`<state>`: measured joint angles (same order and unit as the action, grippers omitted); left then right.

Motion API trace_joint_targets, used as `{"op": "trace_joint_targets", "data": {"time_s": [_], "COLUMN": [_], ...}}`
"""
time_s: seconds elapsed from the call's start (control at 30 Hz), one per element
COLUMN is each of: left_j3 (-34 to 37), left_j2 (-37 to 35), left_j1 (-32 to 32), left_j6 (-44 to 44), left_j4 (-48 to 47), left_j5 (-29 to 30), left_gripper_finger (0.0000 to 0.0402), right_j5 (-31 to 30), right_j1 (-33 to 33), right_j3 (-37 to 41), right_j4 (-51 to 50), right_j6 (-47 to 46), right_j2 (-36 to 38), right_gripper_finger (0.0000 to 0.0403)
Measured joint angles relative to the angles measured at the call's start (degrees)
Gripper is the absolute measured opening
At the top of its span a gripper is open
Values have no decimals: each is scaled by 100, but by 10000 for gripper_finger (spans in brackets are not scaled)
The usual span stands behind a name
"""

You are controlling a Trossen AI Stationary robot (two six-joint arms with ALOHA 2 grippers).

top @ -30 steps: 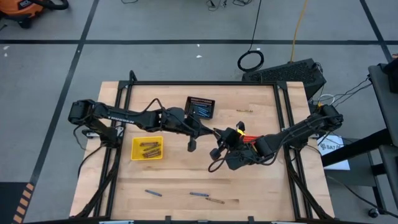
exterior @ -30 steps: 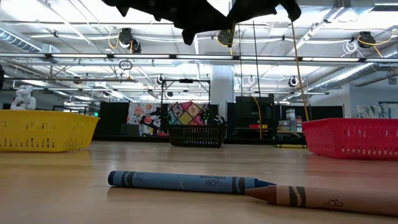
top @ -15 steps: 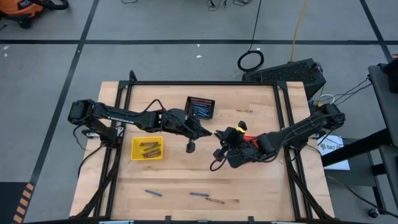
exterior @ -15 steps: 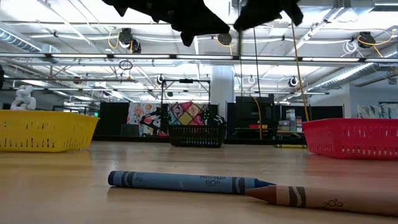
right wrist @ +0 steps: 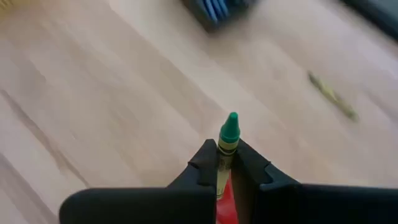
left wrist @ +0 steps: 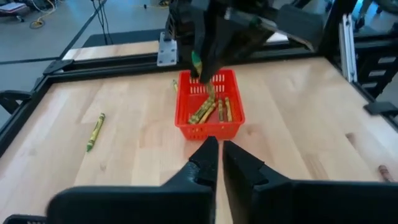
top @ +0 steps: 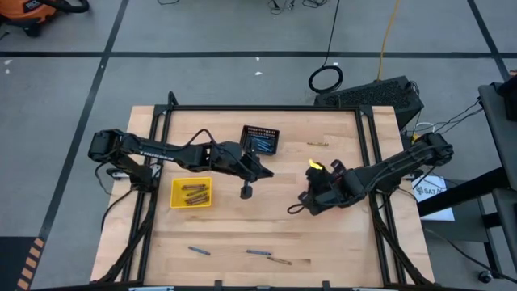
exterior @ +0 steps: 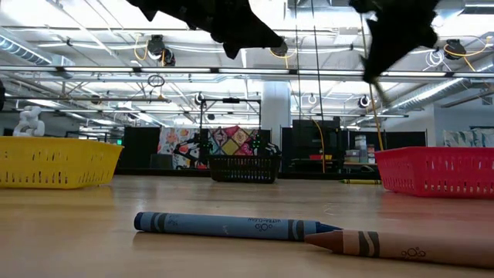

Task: Sort crayons
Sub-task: Put the green crayon into the red bin

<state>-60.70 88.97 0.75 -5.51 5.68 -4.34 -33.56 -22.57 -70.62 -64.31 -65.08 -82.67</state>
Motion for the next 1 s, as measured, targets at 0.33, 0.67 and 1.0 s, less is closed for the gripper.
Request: {"op": "trace_joint_targets", "data": {"time_s": [0.33, 0.67, 1.0], "left_j3": [-1, -1, -1], "left_j2": [0, 0, -2], "left_j1": [1, 58, 133], "left_j6": [-233, 465, 524], "left_j4": [-173, -308, -532], "left_j5": [0, 1, 2], "left_gripper_finger": [104, 107, 107], "right_j5": [1343, 2019, 2609], "right_j1": [-2, -2, 166], "right_j3": [28, 920, 1592], "right_j4": [-875, -724, -374], "right_j6": [118, 344, 830], "right_j2": [-2, -9, -9], "right_gripper_finger": [2, 3, 11]}}
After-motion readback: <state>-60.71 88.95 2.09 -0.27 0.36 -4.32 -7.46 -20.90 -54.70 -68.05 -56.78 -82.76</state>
